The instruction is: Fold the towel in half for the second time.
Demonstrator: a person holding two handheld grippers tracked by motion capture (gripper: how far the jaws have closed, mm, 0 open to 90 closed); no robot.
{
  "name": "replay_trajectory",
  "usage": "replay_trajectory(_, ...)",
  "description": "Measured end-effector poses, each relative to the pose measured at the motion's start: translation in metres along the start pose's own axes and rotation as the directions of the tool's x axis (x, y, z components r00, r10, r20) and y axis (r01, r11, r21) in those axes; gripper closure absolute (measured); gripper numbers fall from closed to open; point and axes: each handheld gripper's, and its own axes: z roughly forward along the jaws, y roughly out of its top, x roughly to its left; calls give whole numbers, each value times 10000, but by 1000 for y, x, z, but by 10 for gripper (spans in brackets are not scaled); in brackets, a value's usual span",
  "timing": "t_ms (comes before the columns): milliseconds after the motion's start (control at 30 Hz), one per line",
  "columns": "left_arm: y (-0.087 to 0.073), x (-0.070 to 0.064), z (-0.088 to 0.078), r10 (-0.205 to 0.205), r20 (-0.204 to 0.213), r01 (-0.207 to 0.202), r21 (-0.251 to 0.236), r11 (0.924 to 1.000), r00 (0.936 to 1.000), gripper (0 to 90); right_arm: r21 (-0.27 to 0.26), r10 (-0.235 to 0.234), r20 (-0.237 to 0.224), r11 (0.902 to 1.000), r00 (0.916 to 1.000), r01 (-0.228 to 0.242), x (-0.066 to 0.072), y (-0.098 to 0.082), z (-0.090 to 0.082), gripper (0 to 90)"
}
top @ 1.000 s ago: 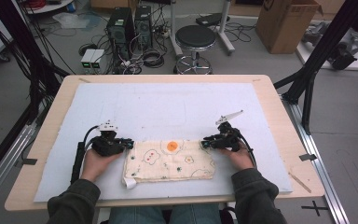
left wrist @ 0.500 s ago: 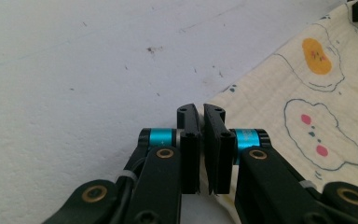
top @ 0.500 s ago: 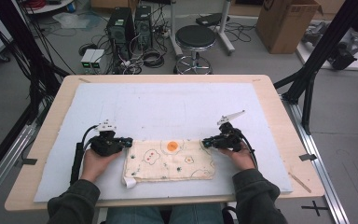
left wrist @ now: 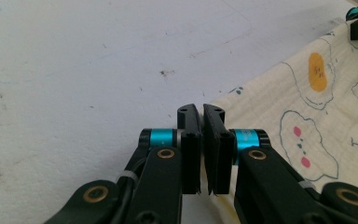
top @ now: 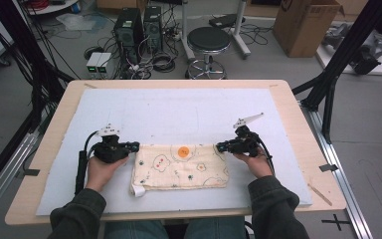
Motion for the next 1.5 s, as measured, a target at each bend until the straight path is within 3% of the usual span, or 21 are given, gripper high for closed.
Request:
replay_trajectory(167, 13, 2, 8, 107, -211, -108, -52, 9999, 9997, 854, 212, 47, 256, 9998, 9997, -52, -9, 8, 2, 836)
replay_trajectory(267, 21, 6, 11, -27, -222, 25, -96, 10000, 9998, 854, 217, 193, 269, 9996, 9995, -199, -14, 14, 1, 836)
replay_trajectory(467, 39, 15, 12, -294, -421, 274, -473, 9985, 9987, 854, -162, 390, 380, 9991, 9985, -384, -25, 28, 0, 836)
replay_trajectory(567, 38, 23, 14, -710, -317, 683, -784, 9946, 9970, 854, -483, 465, 495, 9979, 9977, -441, -29, 30, 2, 836)
replay_trajectory(667, 35, 23, 22, -605, -476, 580, -517, 9970, 9970, 853, -251, 998, 302, 9948, 9945, -991, -38, 26, 10, 837)
replay_trajectory(900, 33, 26, 26, -619, -555, 597, -404, 9974, 9965, 854, -168, 1345, 209, 9908, 9907, -1342, -45, 22, 16, 837)
replay_trajectory(1167, 31, 21, 16, -343, -326, 320, -677, 9972, 9989, 854, -445, 945, 309, 9947, 9950, -931, -37, 24, 9, 837)
replay_trajectory(1333, 26, 23, 11, -449, -160, 436, -732, 9964, 9989, 854, -508, 704, 189, 9963, 9973, -693, -30, 25, 6, 838)
replay_trajectory(1500, 27, 18, 7, -179, -60, 173, -848, 9963, 9998, 854, -516, 601, 238, 9969, 9979, -588, -28, 24, 3, 838)
